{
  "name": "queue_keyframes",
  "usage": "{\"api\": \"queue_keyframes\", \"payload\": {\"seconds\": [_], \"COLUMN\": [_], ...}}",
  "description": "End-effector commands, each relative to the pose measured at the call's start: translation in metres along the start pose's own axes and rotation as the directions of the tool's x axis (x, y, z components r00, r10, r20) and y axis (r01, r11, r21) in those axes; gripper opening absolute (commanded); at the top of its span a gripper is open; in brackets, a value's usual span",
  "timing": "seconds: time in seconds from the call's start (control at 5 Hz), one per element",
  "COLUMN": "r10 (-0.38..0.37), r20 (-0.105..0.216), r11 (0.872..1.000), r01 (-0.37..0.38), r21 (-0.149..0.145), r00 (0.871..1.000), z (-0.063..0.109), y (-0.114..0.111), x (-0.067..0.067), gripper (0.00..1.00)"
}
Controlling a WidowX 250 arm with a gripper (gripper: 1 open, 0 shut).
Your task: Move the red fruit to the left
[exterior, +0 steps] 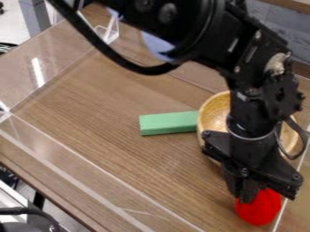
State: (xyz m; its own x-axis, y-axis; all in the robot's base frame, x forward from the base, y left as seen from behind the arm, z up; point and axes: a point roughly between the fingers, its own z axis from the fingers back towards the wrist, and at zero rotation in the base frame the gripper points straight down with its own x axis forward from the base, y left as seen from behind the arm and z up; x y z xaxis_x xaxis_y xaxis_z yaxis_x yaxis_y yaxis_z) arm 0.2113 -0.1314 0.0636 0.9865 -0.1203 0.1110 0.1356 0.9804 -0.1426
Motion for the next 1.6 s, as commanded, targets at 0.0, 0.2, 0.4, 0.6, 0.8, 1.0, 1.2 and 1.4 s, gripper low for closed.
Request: {"api": "queue_keyframes", "payload": {"seconds": [0.0, 0.2, 0.4, 0.6, 0.8, 1.0, 1.2, 1.4], "r10": [0.023, -0.001, -0.032, -0.039, -0.043, 0.008, 0.066, 0.066], "r20": [0.027, 0.015, 0.005, 0.008, 0.015, 0.045, 0.057, 0.051], "r11": [1.000, 1.000, 0.999, 0.999, 0.999, 1.000, 0.998, 0.998], "r01": [-0.023, 0.001, 0.033, 0.039, 0.043, -0.009, -0.066, -0.067], "r21": [-0.005, -0.009, -0.013, -0.012, -0.007, 0.007, 0.014, 0.013], "r00": [0.999, 1.000, 0.999, 0.999, 0.999, 0.999, 0.996, 0.997], "z": [0.006, -0.007, -0.020, -0.012, -0.003, 0.009, 0.012, 0.005], "y": [0.001, -0.012, -0.022, -0.026, -0.028, -0.027, -0.023, -0.021], "x": [0.010, 0.010, 0.011, 0.010, 0.009, 0.014, 0.017, 0.022], "gripper": [0.00, 0.00, 0.00, 1.00, 1.00, 0.00, 0.00, 1.00]}}
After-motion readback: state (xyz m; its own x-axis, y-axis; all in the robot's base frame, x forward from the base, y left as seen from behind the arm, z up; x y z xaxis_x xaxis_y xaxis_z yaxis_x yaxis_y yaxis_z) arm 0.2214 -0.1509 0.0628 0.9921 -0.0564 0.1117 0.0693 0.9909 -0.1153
